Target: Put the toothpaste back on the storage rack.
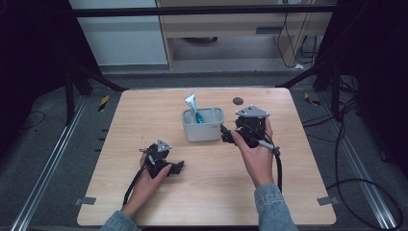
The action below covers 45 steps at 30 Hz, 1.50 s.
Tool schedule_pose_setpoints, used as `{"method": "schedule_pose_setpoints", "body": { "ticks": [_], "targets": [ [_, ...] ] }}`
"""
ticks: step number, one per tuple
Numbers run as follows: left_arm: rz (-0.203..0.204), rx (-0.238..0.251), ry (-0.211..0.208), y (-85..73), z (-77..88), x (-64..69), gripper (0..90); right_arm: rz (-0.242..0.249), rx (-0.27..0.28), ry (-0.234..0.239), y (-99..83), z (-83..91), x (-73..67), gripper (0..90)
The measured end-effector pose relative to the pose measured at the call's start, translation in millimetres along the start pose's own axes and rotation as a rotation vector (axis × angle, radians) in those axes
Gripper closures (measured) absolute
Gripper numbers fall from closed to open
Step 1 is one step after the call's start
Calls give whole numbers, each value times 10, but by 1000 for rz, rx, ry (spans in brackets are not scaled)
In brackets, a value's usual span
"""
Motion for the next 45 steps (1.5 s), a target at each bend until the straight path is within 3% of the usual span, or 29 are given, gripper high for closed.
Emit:
{"method": "schedule_pose_setpoints", "body": {
  "ticks": [16, 26, 35, 45],
  "targets": [
    [-2, -3, 0, -1, 2, -1, 0, 15, -47, -29, -221, -14, 225, 107],
    [-2, -3, 0, -1, 2, -1, 0, 28, -82, -82, -496, -82, 497, 104],
    [-2, -3, 0, -1, 2, -2, 0, -21, -174, -89, -842, -227, 663, 81],
    [0, -2, 0, -1, 1, 0, 0, -21, -241, -111, -1189, -379, 726, 85]
  ]
}}
Point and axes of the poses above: each handheld gripper's, and its own axes: z roughly backward along the jaws, y roughly out of its top, x roughly to its right, the point moved 7 cm from there along -z, roughly forward along the jaws, and after that the axes turned 15 degrees about -y, right-handed, at the moved point
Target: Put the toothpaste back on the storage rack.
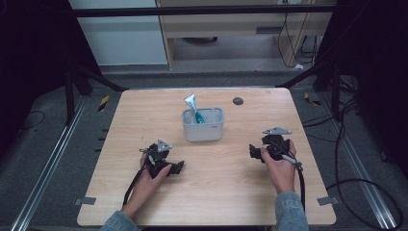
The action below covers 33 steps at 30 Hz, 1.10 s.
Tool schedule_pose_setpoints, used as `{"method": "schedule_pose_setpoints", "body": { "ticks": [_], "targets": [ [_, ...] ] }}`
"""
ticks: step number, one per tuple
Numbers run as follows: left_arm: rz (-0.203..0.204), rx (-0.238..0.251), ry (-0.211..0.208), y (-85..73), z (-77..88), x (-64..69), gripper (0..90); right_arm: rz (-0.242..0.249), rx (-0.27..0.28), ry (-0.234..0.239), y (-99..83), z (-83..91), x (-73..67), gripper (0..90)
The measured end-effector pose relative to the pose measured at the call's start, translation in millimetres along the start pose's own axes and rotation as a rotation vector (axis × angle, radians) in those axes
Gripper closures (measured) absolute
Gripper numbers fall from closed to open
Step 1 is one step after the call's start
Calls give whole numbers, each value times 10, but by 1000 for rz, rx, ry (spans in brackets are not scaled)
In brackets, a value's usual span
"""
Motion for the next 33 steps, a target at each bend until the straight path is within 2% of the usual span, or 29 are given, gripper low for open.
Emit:
{"method": "schedule_pose_setpoints", "body": {
  "ticks": [3, 6, 13, 18, 21, 33],
  "targets": [
    [0, 0, 0, 0, 0, 0, 0, 12, -18, -4, -82, -83, -19, 85],
    [0, 0, 0, 0, 0, 0, 0, -15, -37, -7, -166, -194, -37, 87],
    [1, 1, 0, 0, 0, 1, 0, -34, -50, -11, -194, -302, -66, 87],
    [1, 1, 0, 0, -1, 1, 0, -83, -62, -20, -226, -415, -33, 84],
    [1, 1, 0, 0, -1, 1, 0, -95, -67, -27, -242, -466, -20, 83],
    [1, 1, 0, 0, -1, 1, 0, -108, -52, -56, -242, -570, -3, 58]
  ]
}}
Point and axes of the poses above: each handheld gripper's, and its own axes: z roughly backward along the jaws, y roughly out of its top, x roughly to its right, the point moved 7 cm from there along -z, roughly forward along the jaws, and after that the axes turned 15 degrees about -y, right-handed, at the moved point
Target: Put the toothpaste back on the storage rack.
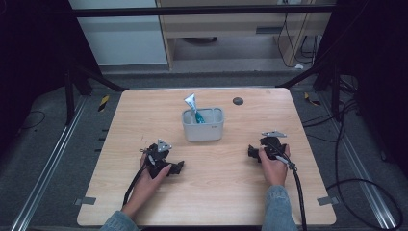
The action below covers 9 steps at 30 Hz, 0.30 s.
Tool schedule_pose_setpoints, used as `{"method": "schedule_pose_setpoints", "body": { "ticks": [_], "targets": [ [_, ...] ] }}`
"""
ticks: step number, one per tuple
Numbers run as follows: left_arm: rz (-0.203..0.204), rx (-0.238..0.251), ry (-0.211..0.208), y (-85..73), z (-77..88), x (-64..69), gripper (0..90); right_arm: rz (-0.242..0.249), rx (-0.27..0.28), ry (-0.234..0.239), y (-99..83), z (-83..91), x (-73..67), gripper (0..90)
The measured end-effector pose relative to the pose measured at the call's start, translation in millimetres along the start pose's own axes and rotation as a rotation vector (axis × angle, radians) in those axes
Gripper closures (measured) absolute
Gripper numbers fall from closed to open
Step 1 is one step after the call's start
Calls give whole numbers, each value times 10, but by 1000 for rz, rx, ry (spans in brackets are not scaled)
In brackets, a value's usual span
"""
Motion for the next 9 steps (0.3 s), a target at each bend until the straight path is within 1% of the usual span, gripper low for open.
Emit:
{"method": "schedule_pose_setpoints", "body": {
  "ticks": [6, 9],
  "targets": [
    [0, 0, 0, 0, 0, 0, 0, 1, -13, 9, -22, 7, 12, 17],
    [-2, -3, 1, -1, 2, -1, 0, -2, -16, 0, -40, 16, 24, 12]
  ]
}}
Point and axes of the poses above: each handheld gripper's, and its own axes: z roughly backward along the jaws, y roughly out of its top, x roughly to its right, the point moved 7 cm from there along -z, roughly forward along the jaws, and after that the axes turned 15 degrees about -y, right-handed, at the moved point
